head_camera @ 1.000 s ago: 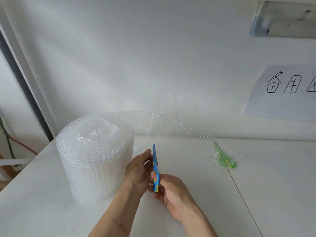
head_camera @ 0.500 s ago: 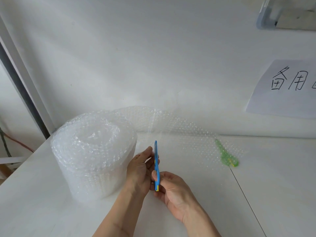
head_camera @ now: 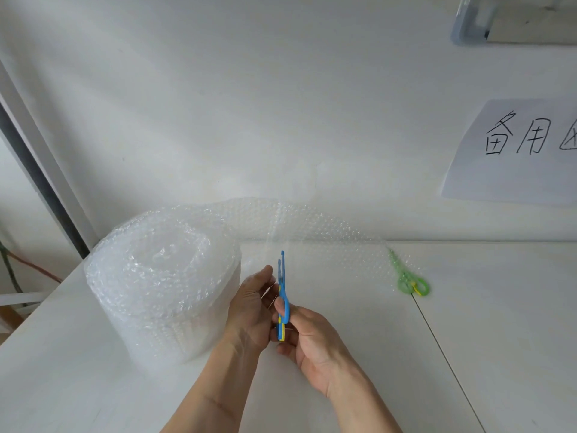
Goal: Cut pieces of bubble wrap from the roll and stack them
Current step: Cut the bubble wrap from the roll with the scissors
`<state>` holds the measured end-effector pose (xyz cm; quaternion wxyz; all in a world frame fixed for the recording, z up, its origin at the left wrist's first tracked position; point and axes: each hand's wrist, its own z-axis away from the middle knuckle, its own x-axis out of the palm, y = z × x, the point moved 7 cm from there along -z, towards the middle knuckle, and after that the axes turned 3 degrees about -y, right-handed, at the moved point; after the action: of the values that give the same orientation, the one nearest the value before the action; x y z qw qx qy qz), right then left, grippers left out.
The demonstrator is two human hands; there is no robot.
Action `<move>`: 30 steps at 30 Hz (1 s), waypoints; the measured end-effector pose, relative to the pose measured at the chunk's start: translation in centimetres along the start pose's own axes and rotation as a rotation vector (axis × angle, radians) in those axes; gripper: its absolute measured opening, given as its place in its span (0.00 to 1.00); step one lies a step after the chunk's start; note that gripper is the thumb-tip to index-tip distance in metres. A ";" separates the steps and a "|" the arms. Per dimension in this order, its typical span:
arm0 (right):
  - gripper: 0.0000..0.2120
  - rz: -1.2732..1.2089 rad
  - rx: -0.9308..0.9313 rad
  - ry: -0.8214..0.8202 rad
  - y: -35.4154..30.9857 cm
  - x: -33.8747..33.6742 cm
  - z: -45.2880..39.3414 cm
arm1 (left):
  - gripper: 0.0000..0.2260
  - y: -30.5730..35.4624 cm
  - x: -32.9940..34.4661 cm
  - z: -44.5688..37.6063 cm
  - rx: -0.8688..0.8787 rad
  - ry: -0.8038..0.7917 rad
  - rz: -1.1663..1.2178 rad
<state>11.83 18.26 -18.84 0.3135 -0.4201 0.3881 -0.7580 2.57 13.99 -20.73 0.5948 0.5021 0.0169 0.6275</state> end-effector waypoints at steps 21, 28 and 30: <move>0.19 0.094 -0.055 0.042 0.2 -0.7 -0.8 | 0.11 0.1 0.2 0.4 0.059 -0.010 0.046; 0.15 0.096 -0.046 0.030 -0.2 -0.7 -1.0 | 0.14 0.1 -0.1 0.2 0.048 -0.009 0.013; 0.11 0.091 -0.046 0.029 -0.1 -0.9 -0.9 | 0.14 -0.1 0.2 0.3 0.022 -0.016 0.037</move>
<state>11.38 19.32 -19.40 0.3323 -0.3981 0.4287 -0.7398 2.87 14.02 -20.49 0.5775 0.5139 0.0095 0.6342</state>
